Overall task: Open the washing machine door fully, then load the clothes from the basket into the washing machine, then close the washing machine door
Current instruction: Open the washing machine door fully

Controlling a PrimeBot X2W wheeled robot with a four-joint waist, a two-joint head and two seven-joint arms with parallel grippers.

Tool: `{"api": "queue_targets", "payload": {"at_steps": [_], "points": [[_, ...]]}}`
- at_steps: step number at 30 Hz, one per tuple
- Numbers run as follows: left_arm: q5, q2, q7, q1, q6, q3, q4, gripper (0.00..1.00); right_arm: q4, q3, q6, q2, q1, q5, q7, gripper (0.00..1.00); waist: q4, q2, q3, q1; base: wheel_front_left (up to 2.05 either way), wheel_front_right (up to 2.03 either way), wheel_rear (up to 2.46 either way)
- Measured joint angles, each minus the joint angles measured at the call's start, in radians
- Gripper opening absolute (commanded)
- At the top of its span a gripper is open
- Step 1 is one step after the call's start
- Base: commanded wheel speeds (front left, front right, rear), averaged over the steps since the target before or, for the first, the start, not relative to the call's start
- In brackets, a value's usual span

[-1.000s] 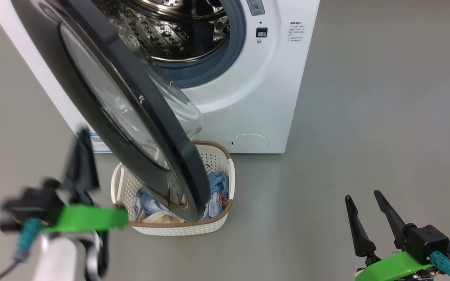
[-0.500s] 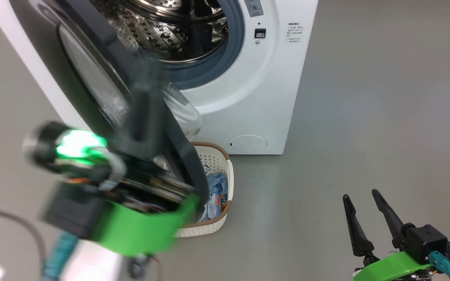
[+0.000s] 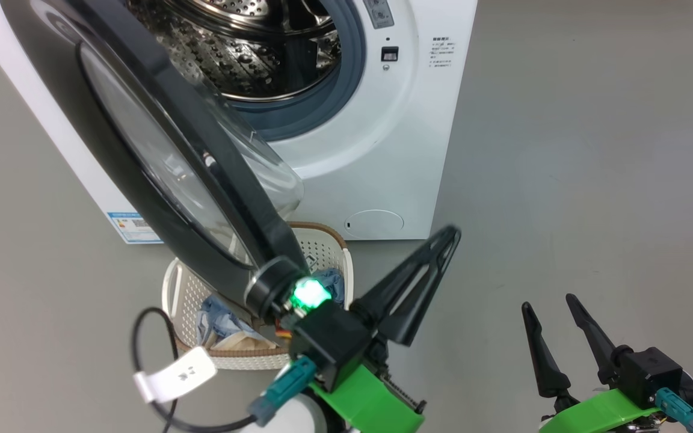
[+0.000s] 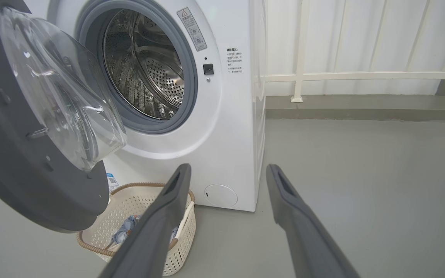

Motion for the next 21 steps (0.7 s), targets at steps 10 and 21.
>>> {"api": "queue_targets", "payload": {"at_steps": [10,21], "points": [[0.003,0.034,0.023,0.058,0.096,0.042,0.158,0.0,-0.007,0.004,0.0,0.0,0.0,-0.001,0.0,1.0,-0.007,0.0,0.003,0.0,0.0,0.0,0.0],[-0.024,0.044,-0.005,0.063,0.147,0.127,0.289,0.0,-0.01,0.008,0.0,0.0,0.0,-0.005,0.0,1.0,-0.016,0.0,0.012,0.0,0.0,0.0,0.0]]}}
